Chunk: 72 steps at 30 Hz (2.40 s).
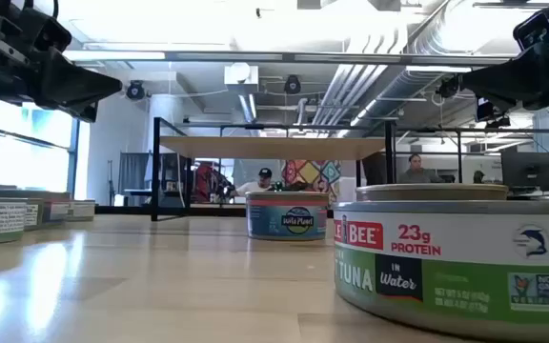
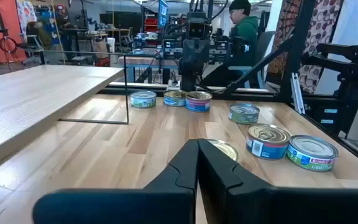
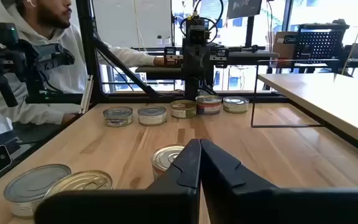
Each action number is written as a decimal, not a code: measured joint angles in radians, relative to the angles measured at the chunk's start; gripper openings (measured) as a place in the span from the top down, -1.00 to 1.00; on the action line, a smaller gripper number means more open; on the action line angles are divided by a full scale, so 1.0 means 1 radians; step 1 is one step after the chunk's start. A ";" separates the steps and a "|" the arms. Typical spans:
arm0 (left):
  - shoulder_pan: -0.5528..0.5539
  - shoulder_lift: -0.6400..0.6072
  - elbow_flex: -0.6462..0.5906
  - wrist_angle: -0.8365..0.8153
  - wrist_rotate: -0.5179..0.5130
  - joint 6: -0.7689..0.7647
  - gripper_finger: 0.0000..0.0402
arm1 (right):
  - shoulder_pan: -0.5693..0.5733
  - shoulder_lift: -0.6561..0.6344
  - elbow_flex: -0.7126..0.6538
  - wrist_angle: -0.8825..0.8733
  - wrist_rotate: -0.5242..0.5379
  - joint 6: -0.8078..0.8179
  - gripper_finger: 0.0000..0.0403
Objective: Stack canned seafood by type on shelf
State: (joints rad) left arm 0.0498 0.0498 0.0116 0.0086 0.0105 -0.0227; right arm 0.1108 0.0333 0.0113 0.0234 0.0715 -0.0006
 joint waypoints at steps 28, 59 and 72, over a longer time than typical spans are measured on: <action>0.000 0.000 0.000 0.000 0.000 0.000 1.00 | 0.000 0.000 0.000 0.000 0.000 0.000 1.00; 0.000 0.000 0.000 0.015 0.001 -0.099 1.00 | 0.000 0.000 0.000 0.000 0.000 0.000 1.00; -0.024 0.075 0.000 0.328 0.010 -0.225 1.00 | 0.000 0.000 0.000 0.000 0.000 0.000 1.00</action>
State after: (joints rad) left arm 0.0254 0.1251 0.0113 0.3365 0.0205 -0.2479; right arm 0.1111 0.0334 0.0113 0.0234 0.0718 -0.0002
